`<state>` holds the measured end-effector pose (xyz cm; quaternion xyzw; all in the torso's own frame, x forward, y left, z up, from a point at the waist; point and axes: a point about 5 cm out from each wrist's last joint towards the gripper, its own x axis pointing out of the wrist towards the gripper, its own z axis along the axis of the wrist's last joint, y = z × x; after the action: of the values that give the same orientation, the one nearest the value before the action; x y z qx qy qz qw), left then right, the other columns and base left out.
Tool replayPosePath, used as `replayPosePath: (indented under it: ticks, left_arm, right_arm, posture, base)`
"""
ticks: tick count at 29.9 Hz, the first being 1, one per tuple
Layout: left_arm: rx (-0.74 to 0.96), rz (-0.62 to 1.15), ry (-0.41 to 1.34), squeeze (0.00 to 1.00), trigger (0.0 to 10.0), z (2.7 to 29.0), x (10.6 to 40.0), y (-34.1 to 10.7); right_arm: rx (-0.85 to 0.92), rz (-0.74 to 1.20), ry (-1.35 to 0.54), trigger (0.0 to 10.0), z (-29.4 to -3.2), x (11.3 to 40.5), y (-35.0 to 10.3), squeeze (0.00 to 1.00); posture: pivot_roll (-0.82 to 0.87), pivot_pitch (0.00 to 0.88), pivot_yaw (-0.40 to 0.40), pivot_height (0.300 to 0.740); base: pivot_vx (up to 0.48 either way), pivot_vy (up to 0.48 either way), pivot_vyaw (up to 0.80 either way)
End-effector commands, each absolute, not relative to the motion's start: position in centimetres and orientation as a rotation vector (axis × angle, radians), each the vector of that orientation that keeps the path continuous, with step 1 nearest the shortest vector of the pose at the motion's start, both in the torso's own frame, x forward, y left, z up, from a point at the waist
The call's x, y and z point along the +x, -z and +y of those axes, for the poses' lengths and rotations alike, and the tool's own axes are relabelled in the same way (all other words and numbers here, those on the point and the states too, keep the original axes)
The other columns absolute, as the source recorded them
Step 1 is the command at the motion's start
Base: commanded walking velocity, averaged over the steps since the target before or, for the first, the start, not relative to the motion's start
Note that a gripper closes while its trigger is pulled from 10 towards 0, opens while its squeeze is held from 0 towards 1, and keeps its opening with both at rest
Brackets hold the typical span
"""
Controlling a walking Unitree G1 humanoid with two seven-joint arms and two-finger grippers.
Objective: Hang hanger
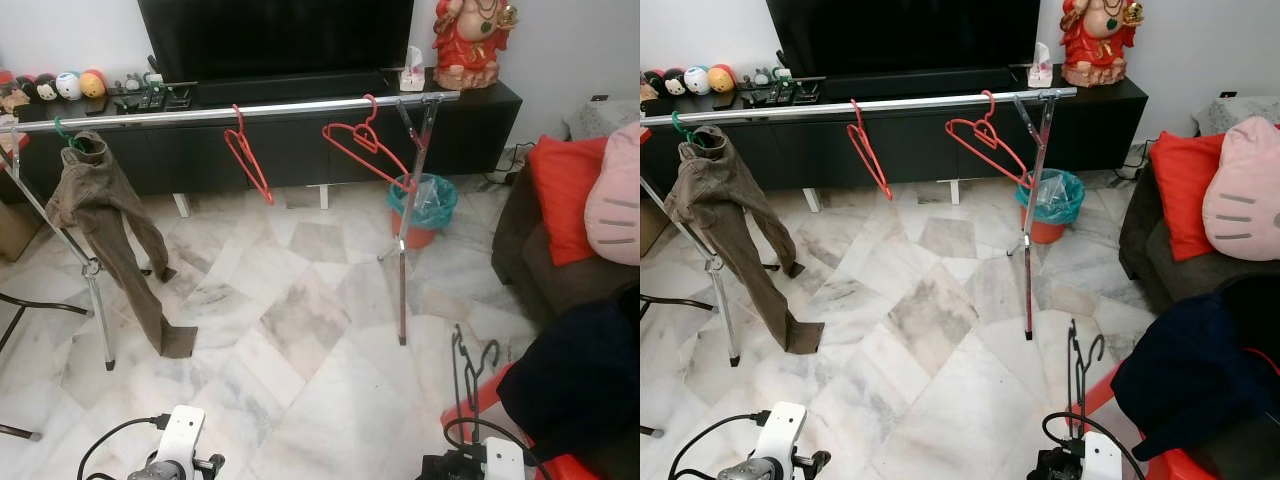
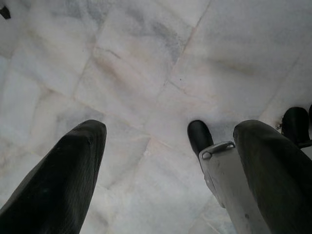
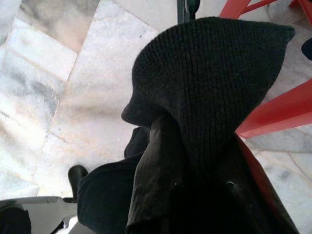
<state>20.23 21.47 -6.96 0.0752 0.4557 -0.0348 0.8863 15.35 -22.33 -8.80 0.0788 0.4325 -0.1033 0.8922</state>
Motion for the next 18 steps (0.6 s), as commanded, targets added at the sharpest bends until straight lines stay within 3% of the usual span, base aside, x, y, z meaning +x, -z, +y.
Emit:
replayPosePath:
  ticks: [1, 6, 14, 18]
  left_arm:
    - [0.157, 0.987, 0.056, 0.0, 10.0, 21.65, 19.35, 7.44]
    - [0.161, 0.99, 0.065, 0.0, 10.0, 21.51, 19.29, 7.5]
    - [0.146, 0.98, 0.053, 0.0, 10.0, 21.55, 19.5, 7.38]
    - [0.131, 0.991, 0.039, 0.0, 10.0, 21.6, 19.43, 7.43]
  right_arm:
    - [0.179, 0.862, 0.229, 10.0, -22.19, 15.96, 8.53, 0.0]
    - [0.193, 0.858, 0.215, 10.0, -21.66, 16.08, 8.58, 0.0]
    - [0.182, 0.867, 0.211, 10.0, -21.85, 16.03, 8.58, 0.0]
    - [0.186, 0.854, 0.213, 10.0, -21.96, 16.28, 8.44, 0.0]
  posture:
    - [-0.07, 0.0, 0.036, 0.74]
    - [-0.07, 0.0, 0.037, 0.74]
    - [-0.07, 0.0, 0.04, 0.74]
    - [-0.08, 0.0, 0.043, 0.74]
  base:
    - [0.0, 0.0, 0.0]
    - [0.0, 0.0, -0.64]
    - [0.0, 0.0, 0.0]
    - [0.0, 0.12, -0.4]
